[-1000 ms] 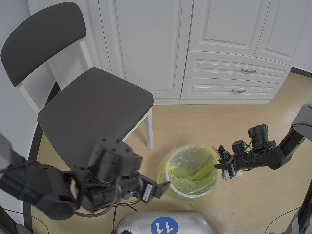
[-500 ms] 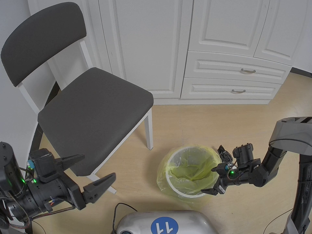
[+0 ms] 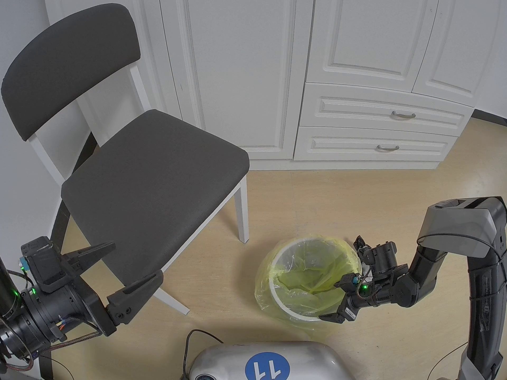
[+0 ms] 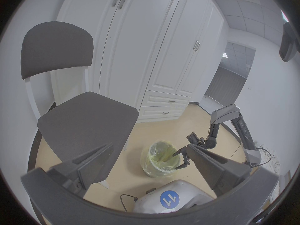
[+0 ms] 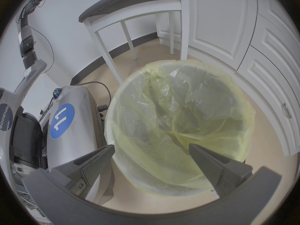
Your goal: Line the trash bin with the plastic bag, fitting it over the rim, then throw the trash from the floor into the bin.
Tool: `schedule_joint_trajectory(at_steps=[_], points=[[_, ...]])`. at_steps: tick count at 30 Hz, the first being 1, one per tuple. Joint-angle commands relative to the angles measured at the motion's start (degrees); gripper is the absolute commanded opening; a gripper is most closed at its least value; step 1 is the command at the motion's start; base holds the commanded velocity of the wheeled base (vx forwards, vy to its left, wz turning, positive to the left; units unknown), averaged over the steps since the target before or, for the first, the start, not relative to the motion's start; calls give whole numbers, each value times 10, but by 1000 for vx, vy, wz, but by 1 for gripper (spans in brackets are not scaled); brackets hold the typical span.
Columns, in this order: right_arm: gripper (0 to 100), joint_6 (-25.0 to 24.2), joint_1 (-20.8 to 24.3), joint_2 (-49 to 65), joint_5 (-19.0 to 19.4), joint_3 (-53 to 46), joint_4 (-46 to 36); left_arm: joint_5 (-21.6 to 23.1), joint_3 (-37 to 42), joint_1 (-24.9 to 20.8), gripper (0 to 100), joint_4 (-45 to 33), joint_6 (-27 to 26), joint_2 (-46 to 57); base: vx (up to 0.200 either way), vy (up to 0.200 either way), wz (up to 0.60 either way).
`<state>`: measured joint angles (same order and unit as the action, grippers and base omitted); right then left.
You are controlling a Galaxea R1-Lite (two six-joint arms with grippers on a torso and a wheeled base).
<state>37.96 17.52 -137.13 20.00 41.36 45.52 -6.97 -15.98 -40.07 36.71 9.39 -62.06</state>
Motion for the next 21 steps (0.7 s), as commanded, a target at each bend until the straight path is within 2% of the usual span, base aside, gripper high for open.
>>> schedule_joint_trajectory(at_steps=[1, 4, 5, 21], points=[[100, 0, 0, -7, 0, 5, -7, 0, 1, 2, 100, 0, 0, 2, 0, 0, 0], [100, 0, 0, -6, -1, 4, -8, 0, 3, 2, 100, -3, 1, 1, 0, 0, 0], [0, 1, -1, -8, 0, 5, -8, 1, 7, 2, 100, -5, 1, -2, 0, 0, 0], [0, 0, -4, 20, 5, -20, -8, 1, 5, 12, 100, 0, -1, 12, 0, 0, 0]])
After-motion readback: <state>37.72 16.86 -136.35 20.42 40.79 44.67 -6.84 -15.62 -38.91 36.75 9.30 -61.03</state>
